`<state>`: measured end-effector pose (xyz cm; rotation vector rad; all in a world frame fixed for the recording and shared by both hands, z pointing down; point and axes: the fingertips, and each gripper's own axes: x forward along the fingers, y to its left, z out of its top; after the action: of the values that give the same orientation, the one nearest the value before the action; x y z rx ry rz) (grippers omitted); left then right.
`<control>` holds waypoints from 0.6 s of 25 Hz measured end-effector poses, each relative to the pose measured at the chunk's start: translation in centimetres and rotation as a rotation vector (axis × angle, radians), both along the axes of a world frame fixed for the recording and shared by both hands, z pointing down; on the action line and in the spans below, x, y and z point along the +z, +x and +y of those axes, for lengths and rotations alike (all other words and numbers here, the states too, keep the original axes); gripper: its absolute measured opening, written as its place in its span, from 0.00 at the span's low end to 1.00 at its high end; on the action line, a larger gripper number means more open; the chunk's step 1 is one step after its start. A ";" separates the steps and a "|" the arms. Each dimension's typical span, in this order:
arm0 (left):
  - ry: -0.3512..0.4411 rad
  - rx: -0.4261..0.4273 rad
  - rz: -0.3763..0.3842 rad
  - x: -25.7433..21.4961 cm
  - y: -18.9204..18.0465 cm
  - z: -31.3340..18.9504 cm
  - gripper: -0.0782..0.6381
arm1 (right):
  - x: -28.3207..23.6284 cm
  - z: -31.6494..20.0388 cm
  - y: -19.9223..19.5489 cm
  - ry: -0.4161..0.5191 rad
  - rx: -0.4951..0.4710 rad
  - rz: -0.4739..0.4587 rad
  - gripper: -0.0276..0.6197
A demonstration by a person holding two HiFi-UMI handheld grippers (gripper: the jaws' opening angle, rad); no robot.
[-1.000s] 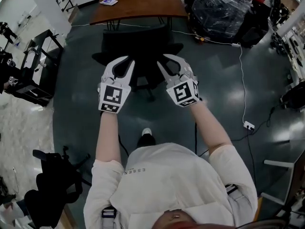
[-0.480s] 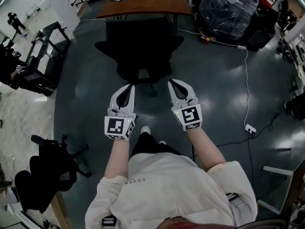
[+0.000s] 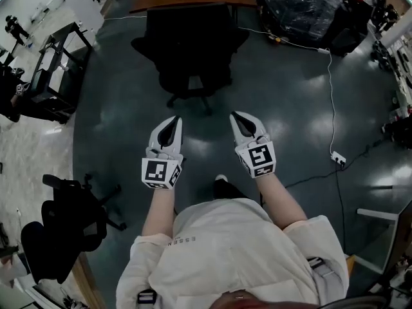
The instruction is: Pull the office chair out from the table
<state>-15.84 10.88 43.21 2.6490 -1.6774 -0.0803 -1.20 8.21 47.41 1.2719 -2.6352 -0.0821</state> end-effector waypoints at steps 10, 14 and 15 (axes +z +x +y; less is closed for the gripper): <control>0.017 0.051 0.012 0.5 -3.8 9.4 0.13 | 1.0 9.5 -4.1 -0.012 0.046 -0.028 0.03; 0.024 0.061 0.004 0.4 -4.3 12.2 0.13 | 0.7 12.4 -4.9 -0.002 0.057 -0.029 0.03; 0.028 0.060 0.004 0.2 -4.4 12.7 0.13 | 0.5 13.0 -5.0 0.003 0.059 -0.028 0.03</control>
<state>-20.25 23.55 43.43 2.7150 -1.6068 -0.1099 -6.22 21.19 47.95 1.3602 -2.6197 -0.0595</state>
